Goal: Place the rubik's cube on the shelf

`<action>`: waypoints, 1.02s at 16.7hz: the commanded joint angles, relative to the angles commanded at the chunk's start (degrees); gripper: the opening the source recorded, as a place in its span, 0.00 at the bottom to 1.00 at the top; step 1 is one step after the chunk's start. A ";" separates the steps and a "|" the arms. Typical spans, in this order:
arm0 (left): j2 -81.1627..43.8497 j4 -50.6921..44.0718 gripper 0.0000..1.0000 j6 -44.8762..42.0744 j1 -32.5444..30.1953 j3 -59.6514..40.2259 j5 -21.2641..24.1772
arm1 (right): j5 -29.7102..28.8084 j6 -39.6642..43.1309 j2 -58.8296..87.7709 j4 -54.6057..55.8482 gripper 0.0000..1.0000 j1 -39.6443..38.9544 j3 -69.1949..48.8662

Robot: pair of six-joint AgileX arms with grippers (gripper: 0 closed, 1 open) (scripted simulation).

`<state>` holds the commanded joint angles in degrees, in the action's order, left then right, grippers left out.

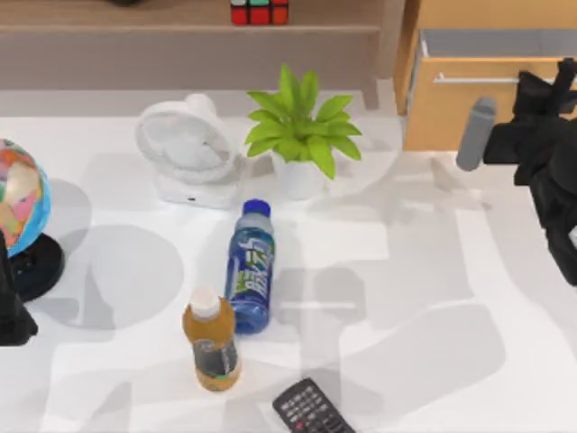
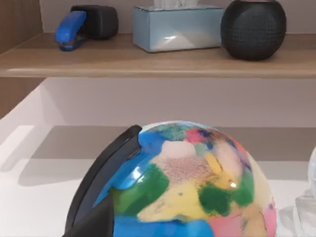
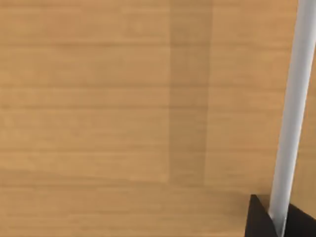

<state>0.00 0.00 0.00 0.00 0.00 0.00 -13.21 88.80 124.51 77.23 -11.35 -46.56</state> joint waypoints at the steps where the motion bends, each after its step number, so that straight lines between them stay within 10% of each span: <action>1: 0.00 0.00 1.00 0.00 0.00 0.00 0.00 | 0.01 0.00 0.01 -0.01 0.00 0.01 -0.15; 17: 0.00 0.00 1.00 0.00 0.00 0.00 0.00 | 1.88 0.10 7.34 -9.28 0.00 1.97 -16.66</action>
<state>0.00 0.00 0.00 0.00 0.00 0.00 -11.33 88.90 131.85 67.95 -9.38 -63.23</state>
